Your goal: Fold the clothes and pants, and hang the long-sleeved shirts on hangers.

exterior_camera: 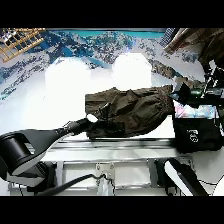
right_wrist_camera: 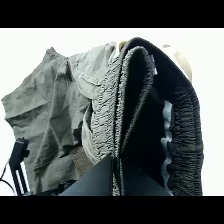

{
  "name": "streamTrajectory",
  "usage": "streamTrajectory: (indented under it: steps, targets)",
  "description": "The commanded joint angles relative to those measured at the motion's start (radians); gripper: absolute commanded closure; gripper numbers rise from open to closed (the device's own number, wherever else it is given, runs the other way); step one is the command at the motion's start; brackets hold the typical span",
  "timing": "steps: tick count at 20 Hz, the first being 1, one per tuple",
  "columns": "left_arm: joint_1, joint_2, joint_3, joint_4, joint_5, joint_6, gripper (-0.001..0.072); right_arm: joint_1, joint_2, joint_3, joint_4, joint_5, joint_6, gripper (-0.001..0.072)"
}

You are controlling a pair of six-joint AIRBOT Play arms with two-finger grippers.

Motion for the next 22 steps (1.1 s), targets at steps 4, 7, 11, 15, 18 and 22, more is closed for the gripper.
streamTrajectory:
  steps: [4,7,11,15,18,22]
  targets:
    - [0.164,0.137,0.0,0.082,-0.221,0.137,0.0705,0.007,0.001,0.008,-0.007,-0.018,-0.001,0.069]
    - [0.377,0.307,-0.003,0.36,-0.457,0.122,0.0706,0.1,0.001,0.027,-0.041,-0.047,0.002,0.069]
    - [0.658,0.6,-0.106,0.583,-0.562,-0.029,0.0706,0.365,-0.005,0.041,-0.18,-0.16,0.106,0.0691]
    - [0.853,0.895,-0.248,0.652,-0.682,-0.121,0.0706,0.649,-0.071,0.042,-0.367,-0.235,0.237,0.0691]
    - [0.868,1.005,-0.292,0.78,-0.686,-0.232,0.0706,0.854,-0.16,0.074,-0.448,-0.285,0.288,0.0691]
    - [0.869,1.023,-0.293,0.872,-0.656,-0.342,0.0706,1.09,-0.318,0.164,-0.598,-0.285,0.318,0.0691]
